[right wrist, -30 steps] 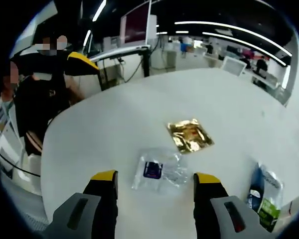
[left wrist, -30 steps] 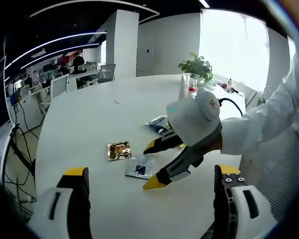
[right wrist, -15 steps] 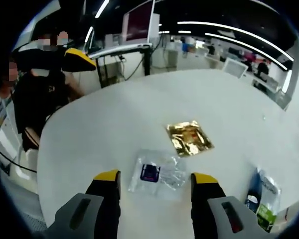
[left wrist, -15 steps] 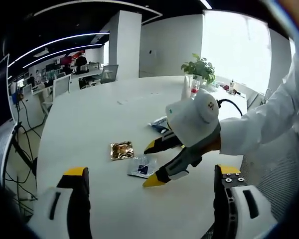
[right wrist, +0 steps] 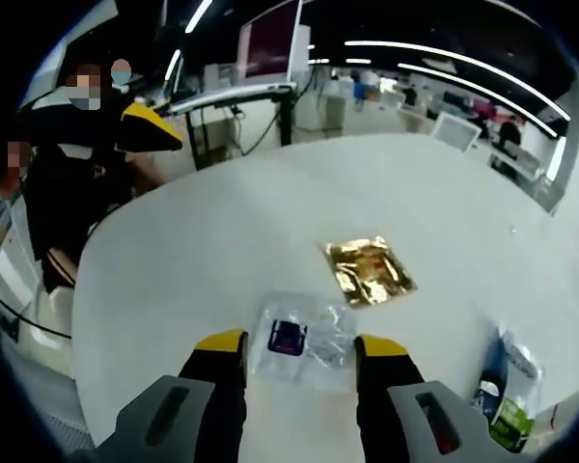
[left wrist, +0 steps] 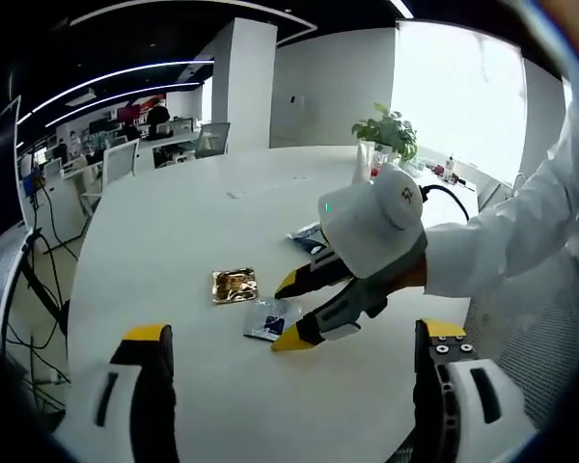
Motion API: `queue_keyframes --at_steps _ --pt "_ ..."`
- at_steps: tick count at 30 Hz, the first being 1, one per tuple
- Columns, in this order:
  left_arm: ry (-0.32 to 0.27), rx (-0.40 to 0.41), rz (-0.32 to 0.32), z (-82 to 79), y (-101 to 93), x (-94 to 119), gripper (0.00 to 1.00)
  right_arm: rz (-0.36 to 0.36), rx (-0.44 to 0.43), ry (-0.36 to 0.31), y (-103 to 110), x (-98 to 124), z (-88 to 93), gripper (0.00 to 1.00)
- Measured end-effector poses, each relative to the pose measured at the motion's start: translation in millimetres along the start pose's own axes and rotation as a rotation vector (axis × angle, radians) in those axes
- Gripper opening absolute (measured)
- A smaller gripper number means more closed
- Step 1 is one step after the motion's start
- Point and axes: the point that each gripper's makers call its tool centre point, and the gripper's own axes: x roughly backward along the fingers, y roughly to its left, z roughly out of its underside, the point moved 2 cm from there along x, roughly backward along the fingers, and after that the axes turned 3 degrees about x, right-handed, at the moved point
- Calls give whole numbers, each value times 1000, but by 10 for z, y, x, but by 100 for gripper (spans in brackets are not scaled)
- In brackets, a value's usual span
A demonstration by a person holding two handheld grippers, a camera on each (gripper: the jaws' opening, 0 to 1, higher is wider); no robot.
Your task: Arrange the skincare products in the storage area until every visible bottle or jar stands upright without overlapping.
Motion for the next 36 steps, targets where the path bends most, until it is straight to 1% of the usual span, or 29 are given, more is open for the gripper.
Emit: queue_keyframes --at_steps 5,12,16,19,21,22,24,25,27,28,29,30,31,33,36 --pt "0 4 -3 7 2 4 98 -1 5 0 14 -1 -10 36" --pt "3 11 5 41 -19 -8 98 5 17 -2 10 6 -17 35" --pt "10 30 11 59 19 -13 96 3 -1 -10 -1 19 -31 35" --pt "-2 56 27 63 24 -15 95 3 -7 -17 -15 33 -46 35" --pt "-4 85 43 61 -2 -18 92 4 -19 -23 -25 50 -55 35" --pt "-29 118 53 39 -9 -26 92 3 -24 -24 -27 55 -55 35" --pt "-47 147 64 37 12 -25 92 2 -34 -26 -31 64 -53 35" --pt "-62 171 70 26 11 -27 89 2 -36 -29 -33 72 -53 35" --pt "-68 194 67 34 62 -19 86 3 -39 -31 -32 92 -56 35" --pt "-88 208 64 16 79 -21 84 3 -42 -35 -31 105 -60 35" --pt "-108 239 76 4 91 -28 82 3 -45 -36 -32 113 -63 35" --pt "-114 267 77 1 101 -33 80 3 -46 -40 -33 129 -69 35" --pt "-129 297 71 -6 142 -39 76 3 -47 -44 -34 138 -75 35" --pt "-147 313 67 -19 159 -53 70 5 -51 -48 -41 159 -86 35" --pt "-154 354 67 -15 177 -100 67 4 -61 -57 -44 194 -108 35"
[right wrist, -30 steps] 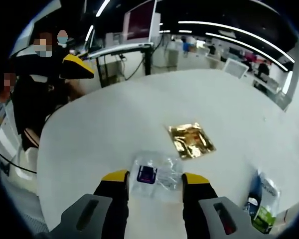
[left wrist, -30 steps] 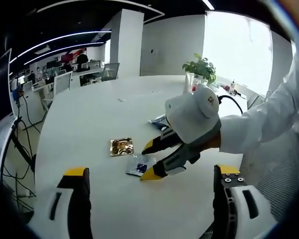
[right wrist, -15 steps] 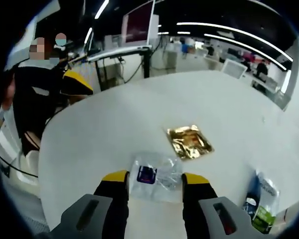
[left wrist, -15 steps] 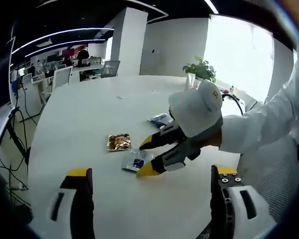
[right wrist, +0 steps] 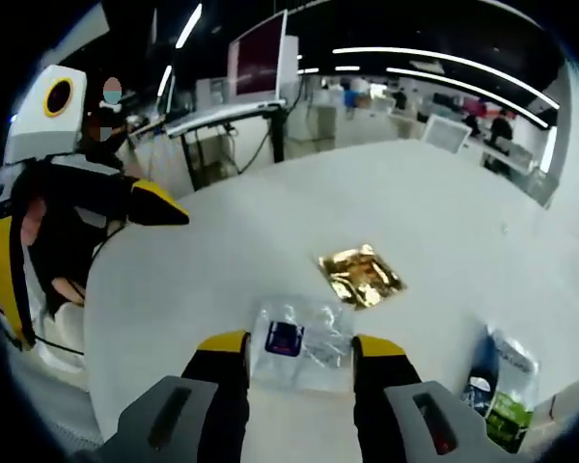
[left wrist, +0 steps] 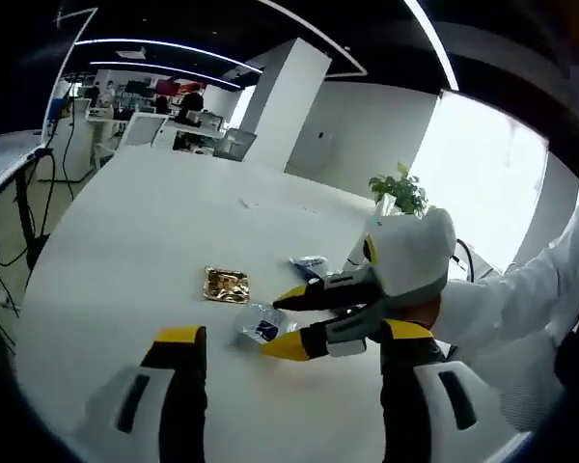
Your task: Arrange the skincare products in the storage area until every visible bottle or jar stands upright without overlapping.
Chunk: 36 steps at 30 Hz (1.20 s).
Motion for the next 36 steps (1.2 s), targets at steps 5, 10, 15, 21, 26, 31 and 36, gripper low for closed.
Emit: queue_keyframes --at_steps 5,10,15,21,26,31,36 --pt "-40 86 -8 -25 72 -57 54 1 3 -25 15 75 -66 35" --pt "-31 132 -12 15 115 -147 47 -2 -5 -49 31 152 -129 35" --pt "-62 192 -18 8 143 -207 38 -2 -22 -88 37 269 -215 35" --pt "-85 250 7 -15 69 -284 32 -4 -40 -127 53 387 -308 35" --pt "-108 285 24 -77 40 -312 26 -5 -52 -150 66 449 -359 35" --pt "-111 321 41 -94 12 -334 23 -11 -68 -173 91 500 -401 35" --pt "-117 333 60 -125 -42 -336 18 -18 -76 -189 117 533 -426 35"
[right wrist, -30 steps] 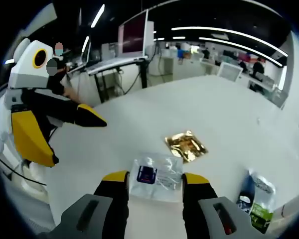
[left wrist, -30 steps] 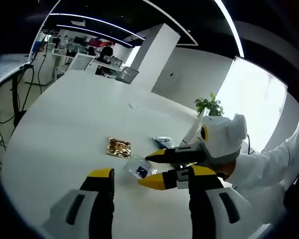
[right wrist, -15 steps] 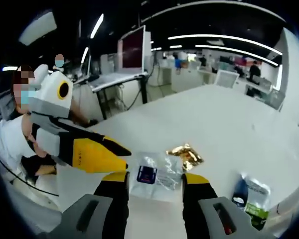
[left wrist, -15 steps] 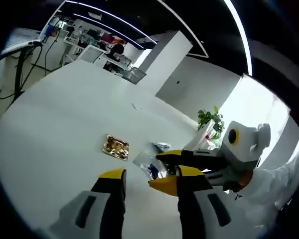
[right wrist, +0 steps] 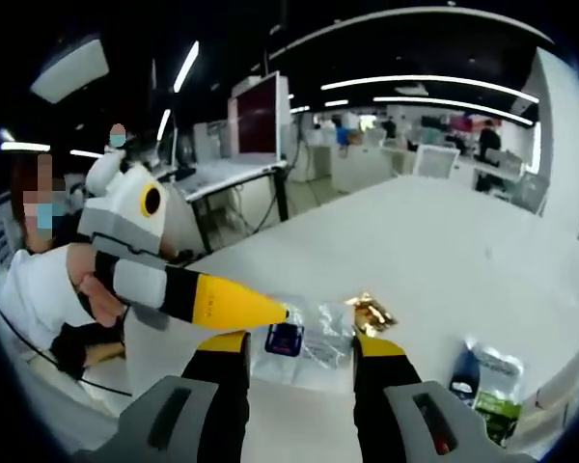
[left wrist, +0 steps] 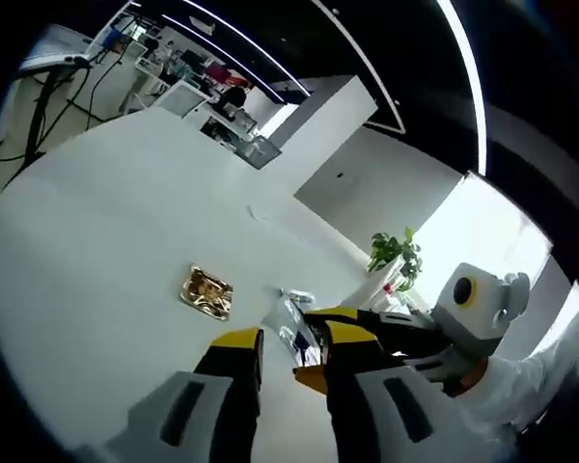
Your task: Arrange the skincare products in the storage area until every visible bottle or jar stands upright without overlapping.
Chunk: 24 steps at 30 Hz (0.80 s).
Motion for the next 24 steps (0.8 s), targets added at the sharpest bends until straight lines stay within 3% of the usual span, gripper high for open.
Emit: queue_keyframes --at_steps 7,12,24 --pt "0 32 29 -51 -35 -16 5 -6 3 -8 35 25 -13 34" --pt "4 19 31 -54 -58 -39 1 -3 -2 -11 17 41 -20 34" --pt "21 3 52 -57 -189 -84 0 11 -5 -8 -34 86 4 34"
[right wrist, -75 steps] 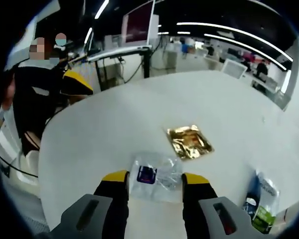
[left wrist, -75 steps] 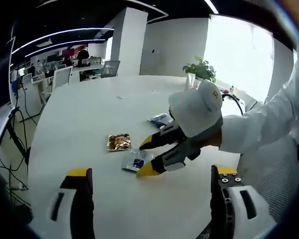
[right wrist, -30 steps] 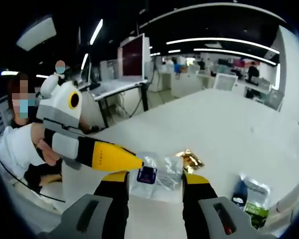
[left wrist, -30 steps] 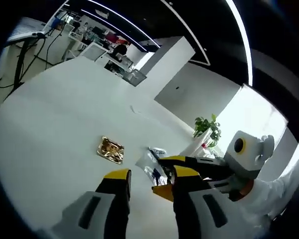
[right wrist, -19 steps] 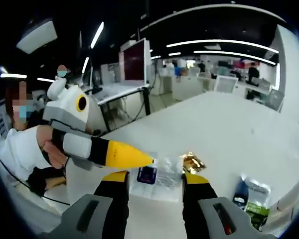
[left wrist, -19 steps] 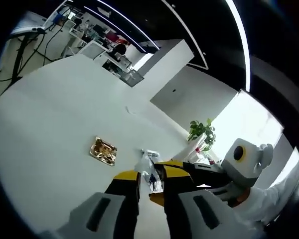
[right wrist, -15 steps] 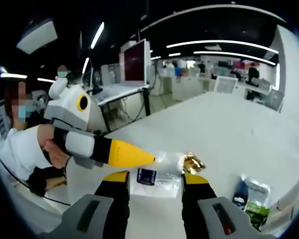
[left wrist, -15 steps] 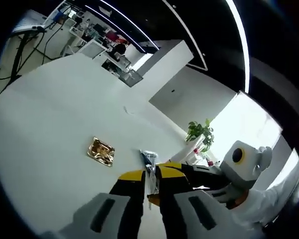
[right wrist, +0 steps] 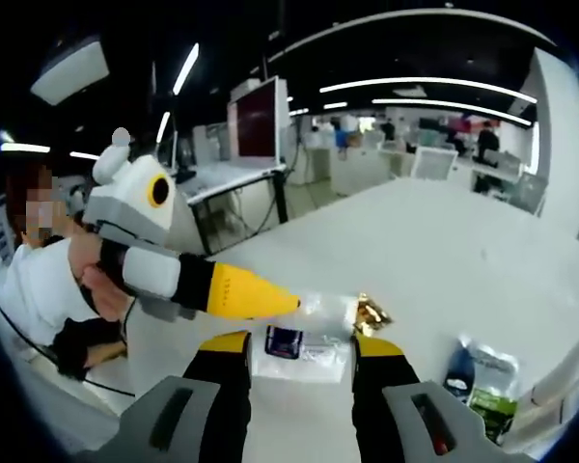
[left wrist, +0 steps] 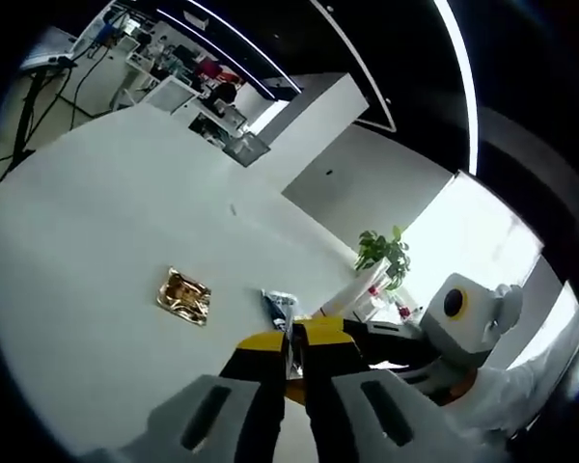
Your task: Arrange the skincare products in the storage area until every visible bottle or jar stands upright without overlapping.
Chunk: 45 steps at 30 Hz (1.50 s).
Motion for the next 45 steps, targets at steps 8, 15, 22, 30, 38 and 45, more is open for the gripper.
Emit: queue_keyframes --at_steps 8,15,22,30,38,45 --pt "33 -46 1 17 -90 -39 0 12 2 -3 -41 32 -11 34" --pt "54 -83 -6 -6 -131 -51 0 18 4 -11 -66 93 -33 34" --pt "89 -107 7 -27 -209 -77 0 29 6 -27 -114 167 -75 36" --pt "122 -141 19 -61 -303 -138 0 56 21 -42 -181 277 -99 39" --pt "138 -172 42 -188 -371 -233 0 85 18 -48 -276 463 -46 36" --pt "146 -155 93 -218 -474 -250 0 81 -15 -44 -354 664 43 27"
